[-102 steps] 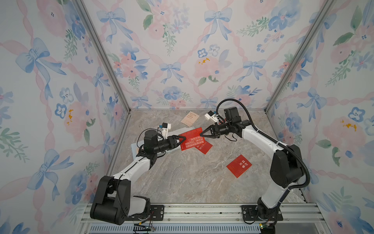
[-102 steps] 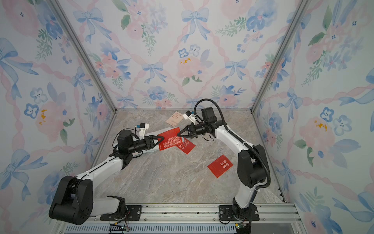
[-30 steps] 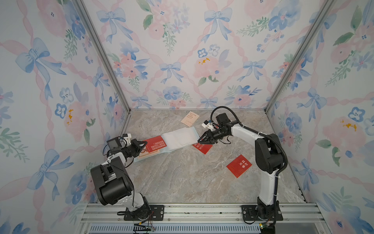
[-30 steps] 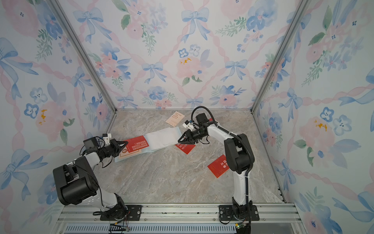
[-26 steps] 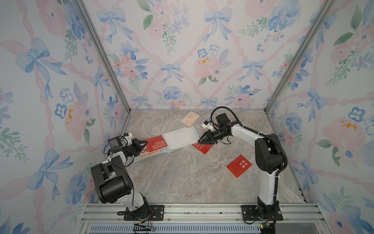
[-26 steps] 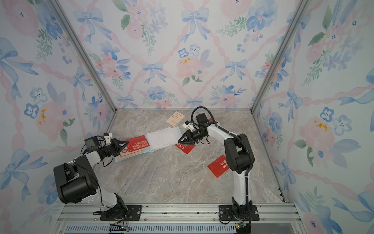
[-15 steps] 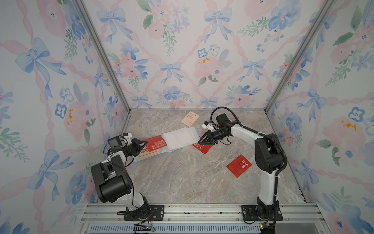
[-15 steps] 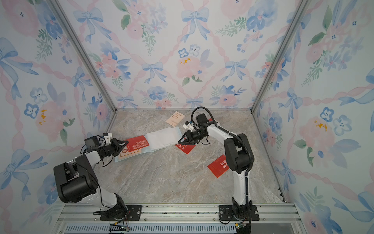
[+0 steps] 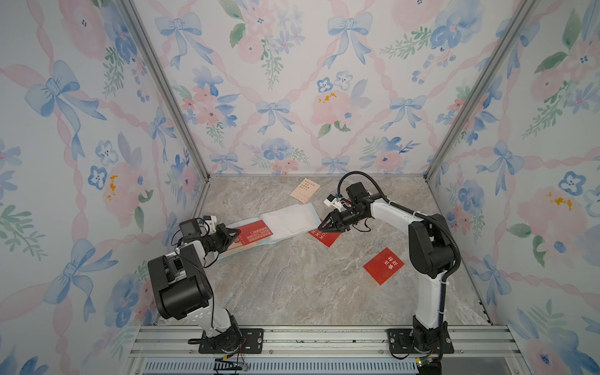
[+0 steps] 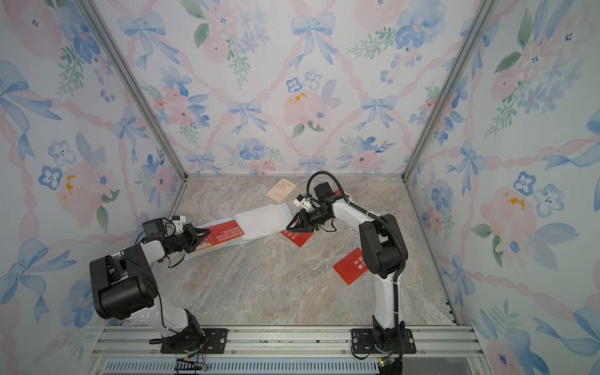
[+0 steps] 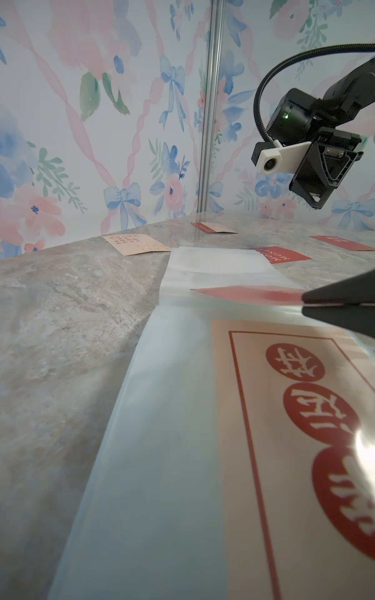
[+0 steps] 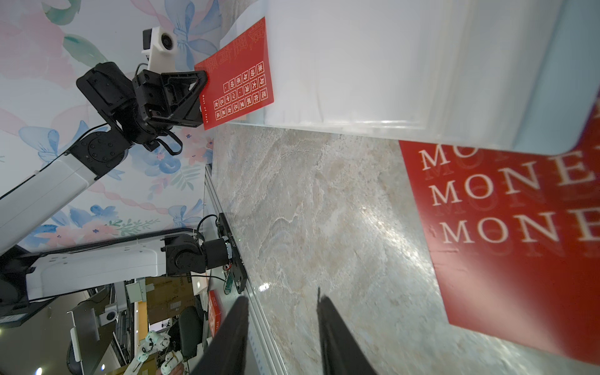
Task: Place the photos into the photo albums
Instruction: Insert the photo into the photo album.
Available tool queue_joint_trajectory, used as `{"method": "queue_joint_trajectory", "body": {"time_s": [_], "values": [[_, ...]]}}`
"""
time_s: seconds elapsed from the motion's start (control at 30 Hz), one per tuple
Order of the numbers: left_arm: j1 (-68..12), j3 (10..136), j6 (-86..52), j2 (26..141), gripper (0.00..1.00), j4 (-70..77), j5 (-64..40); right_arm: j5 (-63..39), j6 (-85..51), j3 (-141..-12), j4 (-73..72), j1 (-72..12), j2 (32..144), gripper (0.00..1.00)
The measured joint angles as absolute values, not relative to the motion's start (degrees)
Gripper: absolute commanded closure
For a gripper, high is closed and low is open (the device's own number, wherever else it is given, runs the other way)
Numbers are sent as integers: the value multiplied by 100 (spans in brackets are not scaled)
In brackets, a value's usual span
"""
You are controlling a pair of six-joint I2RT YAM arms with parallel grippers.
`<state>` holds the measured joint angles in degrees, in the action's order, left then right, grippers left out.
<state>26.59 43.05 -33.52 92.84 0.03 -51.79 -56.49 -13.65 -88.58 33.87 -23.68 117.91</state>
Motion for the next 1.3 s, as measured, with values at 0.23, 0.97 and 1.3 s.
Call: {"method": "queue_joint_trajectory", "body": {"time_s": [0.23, 0.97, 1.3], "values": [[2574, 4416, -3166, 9292, 100, -189, -5076, -5649, -1361, -8858, 3393, -2368, 11791, 63], [2309, 4757, -3105, 9467, 100, -443, -4665, -5513, -1411, -8860, 3312, -2368, 11852, 64], [2012, 4967, -3131, 9625, 100, -443, -4259, -5476, -1435, -8858, 3249, -2368, 11852, 65]]}}
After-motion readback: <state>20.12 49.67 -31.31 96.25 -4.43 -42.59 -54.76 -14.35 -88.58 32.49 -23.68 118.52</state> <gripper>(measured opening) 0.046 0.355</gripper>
